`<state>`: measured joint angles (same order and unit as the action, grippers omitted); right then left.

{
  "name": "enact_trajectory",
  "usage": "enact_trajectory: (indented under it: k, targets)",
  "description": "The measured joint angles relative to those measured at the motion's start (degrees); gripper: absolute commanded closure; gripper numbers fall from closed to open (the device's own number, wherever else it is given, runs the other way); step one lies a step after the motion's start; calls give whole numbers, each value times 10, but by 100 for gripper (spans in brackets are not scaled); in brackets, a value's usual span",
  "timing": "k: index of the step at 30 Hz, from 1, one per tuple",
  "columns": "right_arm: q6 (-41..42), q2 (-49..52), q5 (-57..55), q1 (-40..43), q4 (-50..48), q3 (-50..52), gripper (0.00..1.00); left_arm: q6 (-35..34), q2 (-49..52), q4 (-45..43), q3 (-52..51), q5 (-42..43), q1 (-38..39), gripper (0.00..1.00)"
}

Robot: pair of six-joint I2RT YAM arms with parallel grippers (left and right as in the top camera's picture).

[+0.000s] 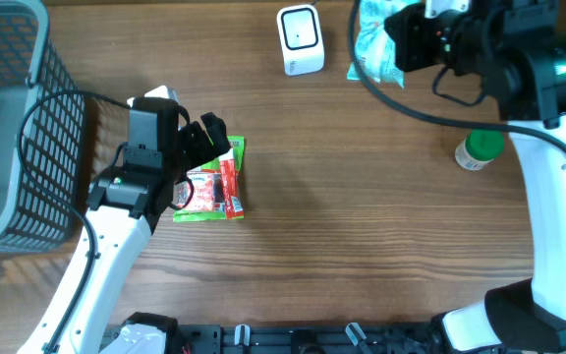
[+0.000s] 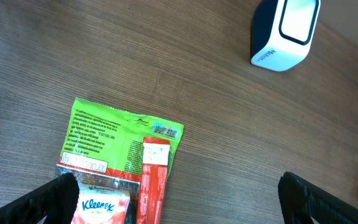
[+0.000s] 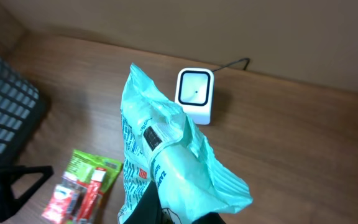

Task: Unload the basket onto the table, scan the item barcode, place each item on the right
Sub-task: 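Lift the wipes pack to the white scanner with the right gripper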

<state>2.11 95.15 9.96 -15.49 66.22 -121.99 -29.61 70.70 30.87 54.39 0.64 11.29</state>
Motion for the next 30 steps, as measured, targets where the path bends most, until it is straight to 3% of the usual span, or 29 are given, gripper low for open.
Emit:
enact_trajectory:
  k: [16,30]
  targets:
    - [-29,90,-316,-162,-144,0,96,0,0,0,0,0,0,0]
    - [-189,262,-472,-209,-321,0,96,0,0,0,0,0,0,0]
